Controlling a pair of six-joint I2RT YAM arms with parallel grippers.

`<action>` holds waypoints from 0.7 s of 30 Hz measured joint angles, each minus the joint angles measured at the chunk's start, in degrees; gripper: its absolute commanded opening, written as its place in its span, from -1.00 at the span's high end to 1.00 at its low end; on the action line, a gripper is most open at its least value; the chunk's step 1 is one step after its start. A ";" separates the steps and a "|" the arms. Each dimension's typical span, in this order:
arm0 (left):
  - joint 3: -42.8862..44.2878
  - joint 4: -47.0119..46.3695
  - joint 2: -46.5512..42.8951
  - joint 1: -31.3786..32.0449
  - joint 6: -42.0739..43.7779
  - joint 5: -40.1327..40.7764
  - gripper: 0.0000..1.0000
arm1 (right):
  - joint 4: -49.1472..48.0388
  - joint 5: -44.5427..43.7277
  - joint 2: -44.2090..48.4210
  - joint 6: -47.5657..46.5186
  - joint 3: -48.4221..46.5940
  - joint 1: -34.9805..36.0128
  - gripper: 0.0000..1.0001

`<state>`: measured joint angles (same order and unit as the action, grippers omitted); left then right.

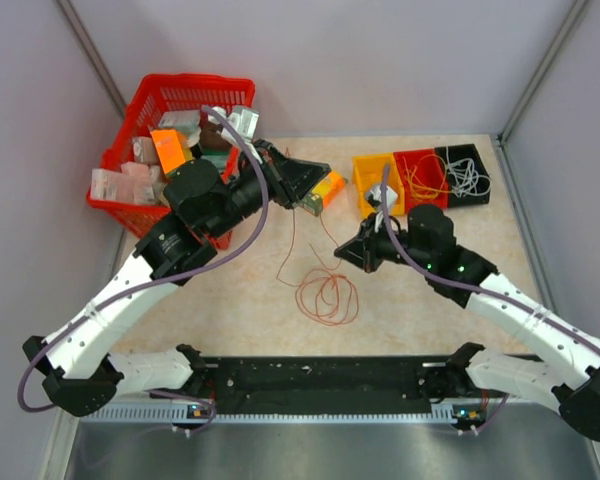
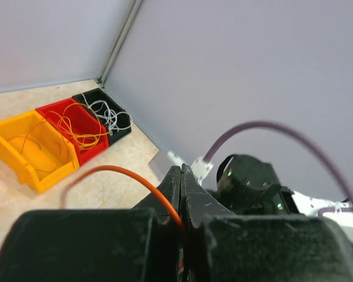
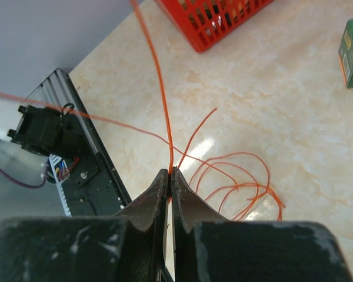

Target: Untangle the cables

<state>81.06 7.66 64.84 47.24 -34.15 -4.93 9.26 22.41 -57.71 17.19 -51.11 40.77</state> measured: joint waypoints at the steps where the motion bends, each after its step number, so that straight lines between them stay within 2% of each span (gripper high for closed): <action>1: 1.29 0.68 0.74 0.00 0.07 0.17 1.00 | -0.46 -0.33 0.37 -0.02 1.33 0.00 0.77; 3: 4.13 1.73 2.08 0.00 0.37 0.26 1.00 | 0.42 -1.46 0.74 -0.57 3.13 0.02 0.25; 5: 6.36 2.71 2.78 0.00 0.85 0.02 1.00 | 3.04 -3.76 0.70 -1.88 3.17 0.07 -0.40; 7: 8.15 3.78 3.13 0.00 1.18 -0.24 1.00 | 5.86 -5.95 0.72 -3.26 2.19 0.04 -0.70; 10: 9.20 4.92 3.17 -0.04 1.29 -1.27 1.00 | 9.22 -6.40 0.70 -5.62 -1.68 -1.88 -0.80; 14: 9.38 7.04 3.21 -0.37 1.27 -4.92 1.00 | 7.91 -0.55 -0.20 -5.73 -9.92 -10.05 -0.86; 17: 10.34 8.81 3.50 -0.76 1.42 -9.01 1.00 | 3.91 7.61 -2.80 -4.66 -16.20 -16.33 -0.87; 21: 11.82 9.88 3.96 -1.92 1.73 -15.61 1.00 | -2.14 19.65 -8.63 -3.61 -23.06 -17.81 -0.88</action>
<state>92.88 17.54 68.79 45.32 -32.42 -20.53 7.11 42.06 -66.35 13.58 -74.17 22.96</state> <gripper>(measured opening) 0.008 0.935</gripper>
